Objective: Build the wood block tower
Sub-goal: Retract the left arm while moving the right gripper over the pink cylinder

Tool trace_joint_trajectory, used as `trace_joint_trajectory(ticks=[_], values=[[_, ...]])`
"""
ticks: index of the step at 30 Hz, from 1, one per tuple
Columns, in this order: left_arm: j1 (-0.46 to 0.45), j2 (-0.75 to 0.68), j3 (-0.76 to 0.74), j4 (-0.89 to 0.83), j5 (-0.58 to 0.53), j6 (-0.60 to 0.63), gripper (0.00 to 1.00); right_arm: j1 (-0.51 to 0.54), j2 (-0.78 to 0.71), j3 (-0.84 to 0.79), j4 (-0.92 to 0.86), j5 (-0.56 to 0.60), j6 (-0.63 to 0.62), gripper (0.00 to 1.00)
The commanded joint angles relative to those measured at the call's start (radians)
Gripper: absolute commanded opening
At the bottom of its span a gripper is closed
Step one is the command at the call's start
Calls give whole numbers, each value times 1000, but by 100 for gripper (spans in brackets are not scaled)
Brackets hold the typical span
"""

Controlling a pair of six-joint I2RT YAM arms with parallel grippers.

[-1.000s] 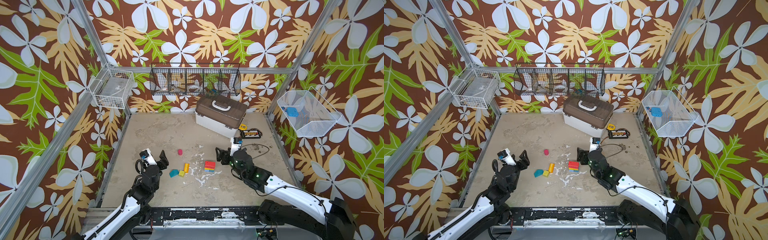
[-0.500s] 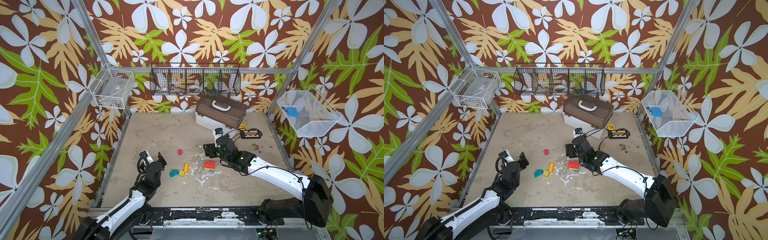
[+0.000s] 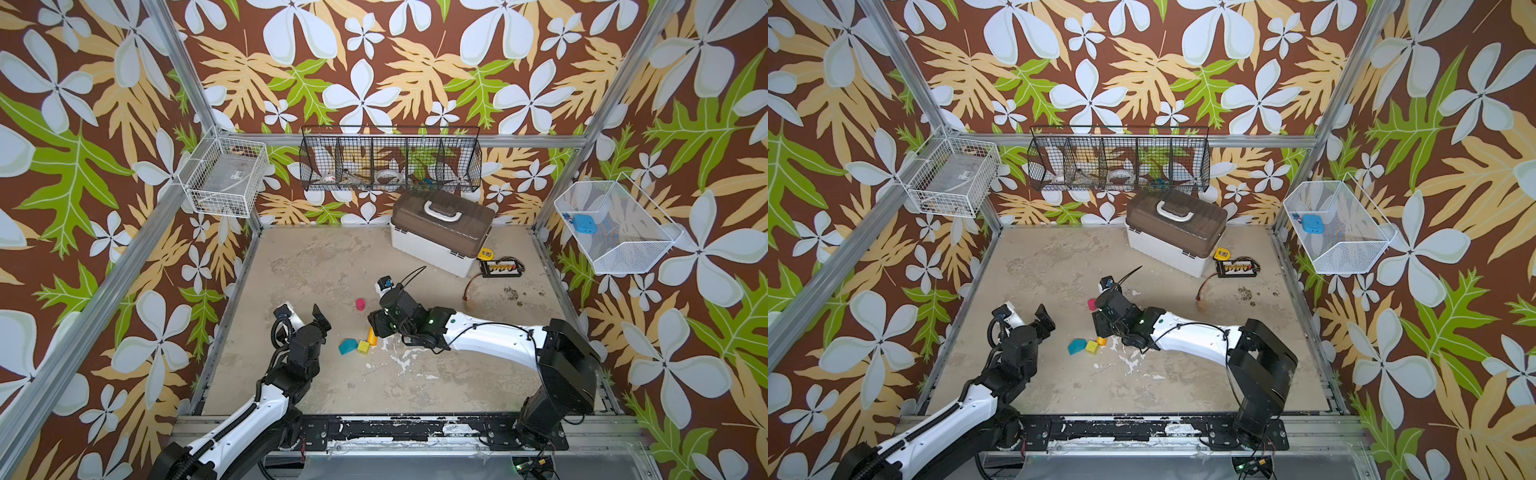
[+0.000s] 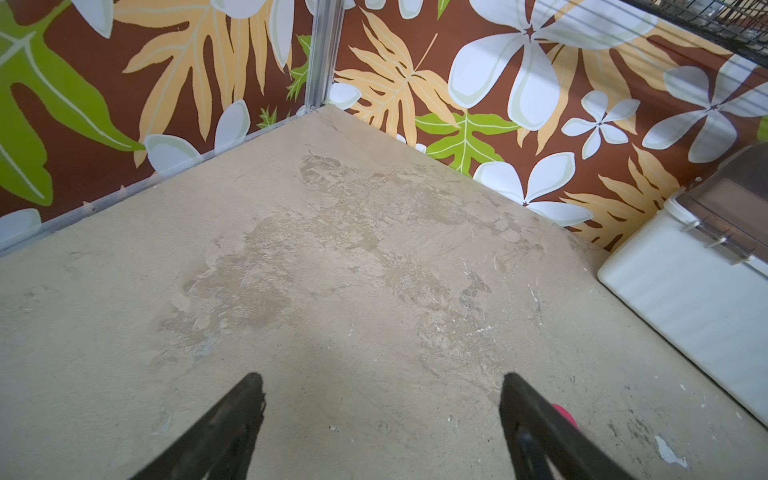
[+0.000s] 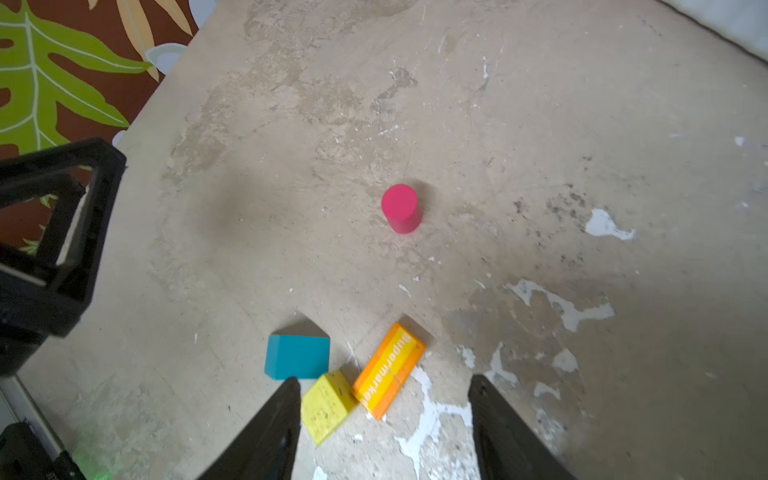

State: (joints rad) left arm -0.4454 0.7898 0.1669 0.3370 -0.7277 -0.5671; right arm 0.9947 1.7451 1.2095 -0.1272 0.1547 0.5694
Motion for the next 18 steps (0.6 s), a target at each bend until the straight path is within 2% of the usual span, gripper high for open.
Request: trace_joint_trajectory(ticks=[1, 10, 18], values=[[2, 7, 1, 11, -11, -1, 90, 1, 79, 72, -26, -5, 3, 64], [2, 9, 2, 7, -12, -4, 90, -1, 365, 402, -179, 45, -79, 66], [2, -2, -4, 11, -4, -7, 90, -29, 483, 559, -235, 19, -105, 65]])
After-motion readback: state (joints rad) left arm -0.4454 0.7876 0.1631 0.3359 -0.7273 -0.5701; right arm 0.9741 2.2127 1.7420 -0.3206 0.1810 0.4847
